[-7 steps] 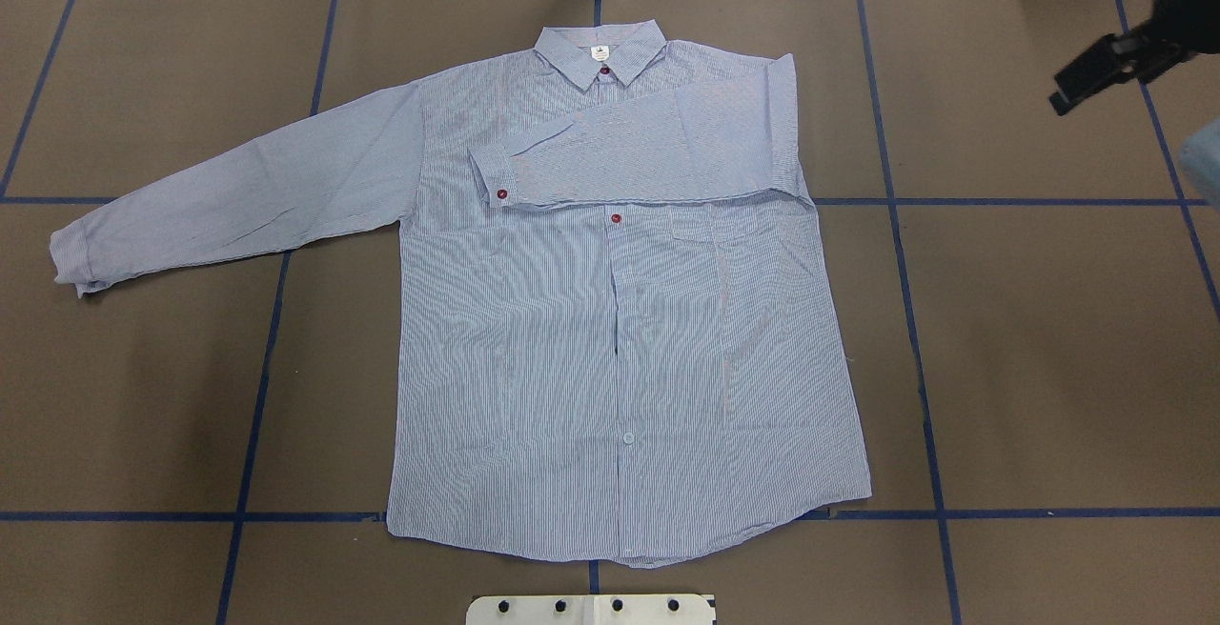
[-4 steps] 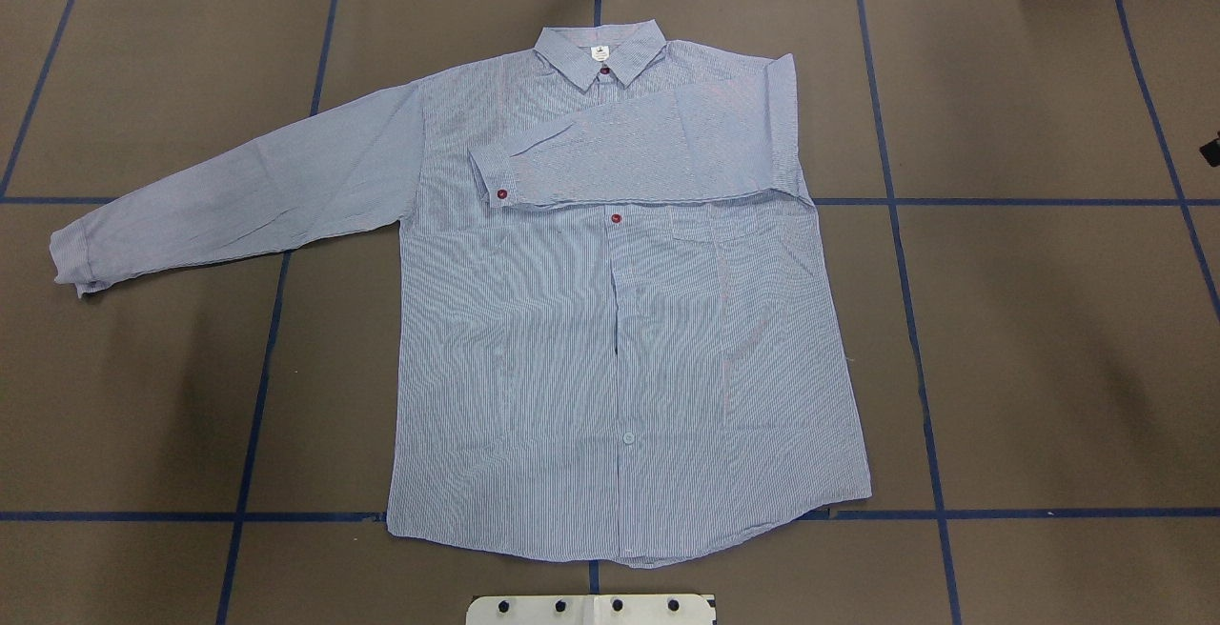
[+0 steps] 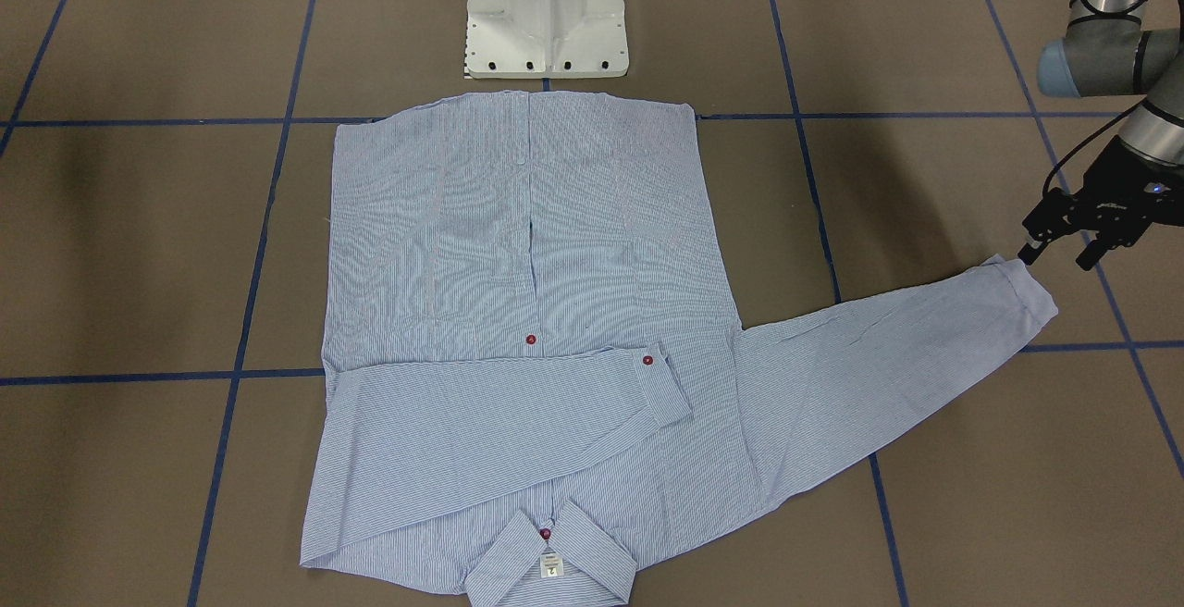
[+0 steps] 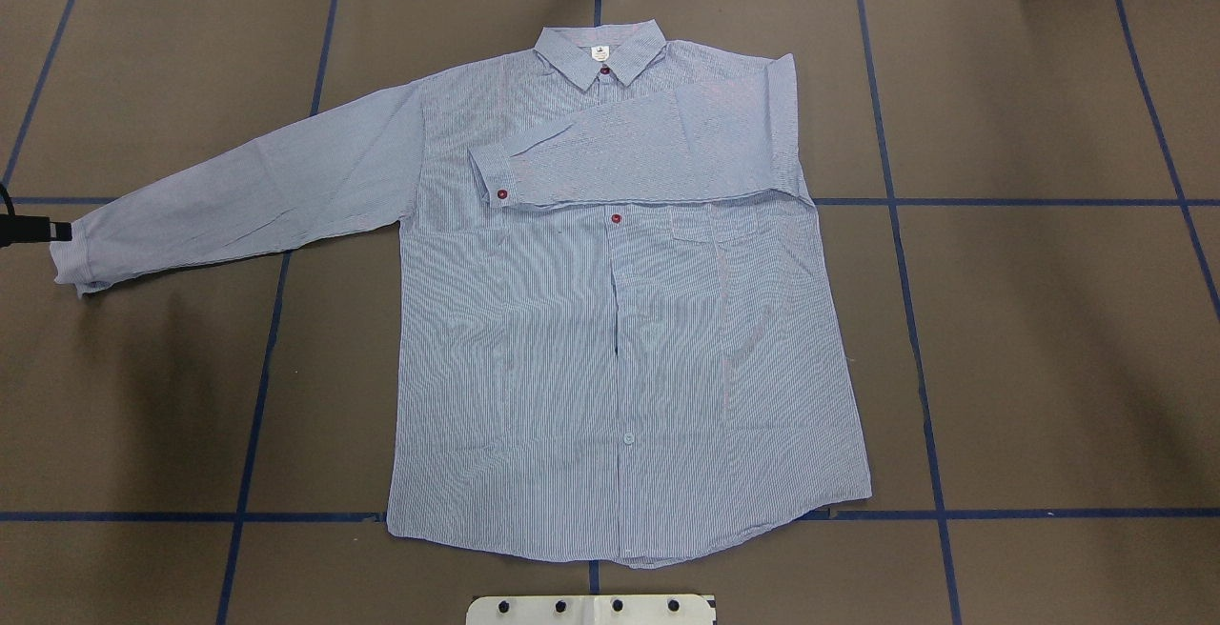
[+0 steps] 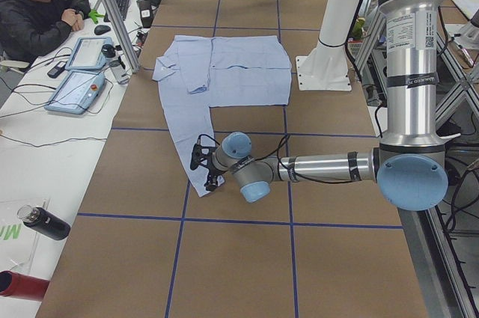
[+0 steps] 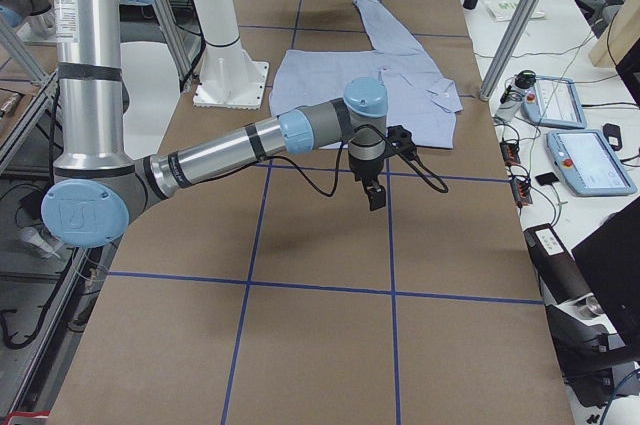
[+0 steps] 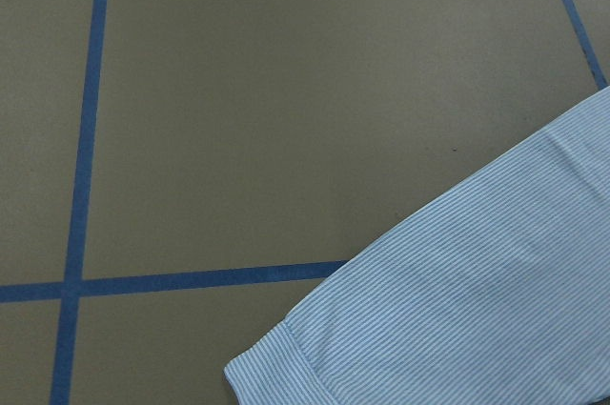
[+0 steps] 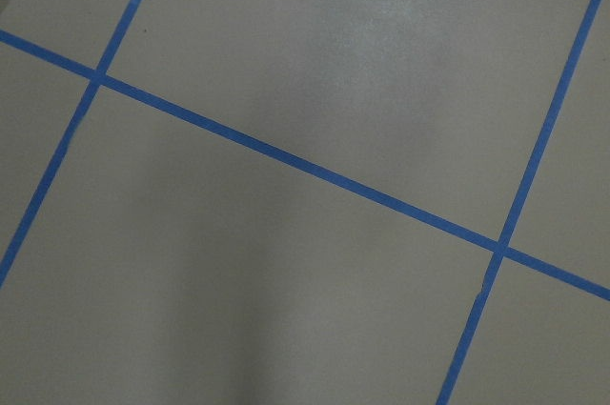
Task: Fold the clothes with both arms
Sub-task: 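Lower the left gripper to the other sleeve cuff and grasp it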
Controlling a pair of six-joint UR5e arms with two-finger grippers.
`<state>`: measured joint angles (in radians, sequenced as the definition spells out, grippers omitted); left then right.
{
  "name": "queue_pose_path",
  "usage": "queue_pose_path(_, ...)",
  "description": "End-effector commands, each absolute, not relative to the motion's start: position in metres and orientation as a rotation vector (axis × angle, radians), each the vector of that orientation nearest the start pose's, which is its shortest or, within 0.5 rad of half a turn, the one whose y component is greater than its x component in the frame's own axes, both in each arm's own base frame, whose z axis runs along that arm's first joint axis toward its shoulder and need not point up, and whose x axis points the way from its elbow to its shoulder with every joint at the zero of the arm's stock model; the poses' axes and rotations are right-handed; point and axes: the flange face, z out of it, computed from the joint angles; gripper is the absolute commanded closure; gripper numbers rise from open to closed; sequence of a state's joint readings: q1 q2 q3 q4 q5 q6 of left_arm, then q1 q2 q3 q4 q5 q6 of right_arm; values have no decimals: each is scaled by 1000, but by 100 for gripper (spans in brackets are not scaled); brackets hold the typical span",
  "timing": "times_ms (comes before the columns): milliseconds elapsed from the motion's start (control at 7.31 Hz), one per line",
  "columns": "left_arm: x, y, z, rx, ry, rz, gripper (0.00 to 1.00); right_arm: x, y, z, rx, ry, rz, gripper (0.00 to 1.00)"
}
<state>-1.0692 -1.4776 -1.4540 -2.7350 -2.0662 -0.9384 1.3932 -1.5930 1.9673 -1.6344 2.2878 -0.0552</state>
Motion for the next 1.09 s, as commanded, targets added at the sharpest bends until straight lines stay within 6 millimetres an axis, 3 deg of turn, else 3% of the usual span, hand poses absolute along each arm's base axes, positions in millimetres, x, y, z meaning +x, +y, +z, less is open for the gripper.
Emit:
queue_pose_path(0,163,-445,655,378,1002,-193,1,-17,-478,485,255,-735,-332,1)
queue_pose_path(547,171,-440,664,351,1016,-230,3,-16,-477,484,255,-739,-331,1)
queue_pose_path(957,193,-432,671,309,1014,-200,2,-15,-478,485,255,-739,-331,1)
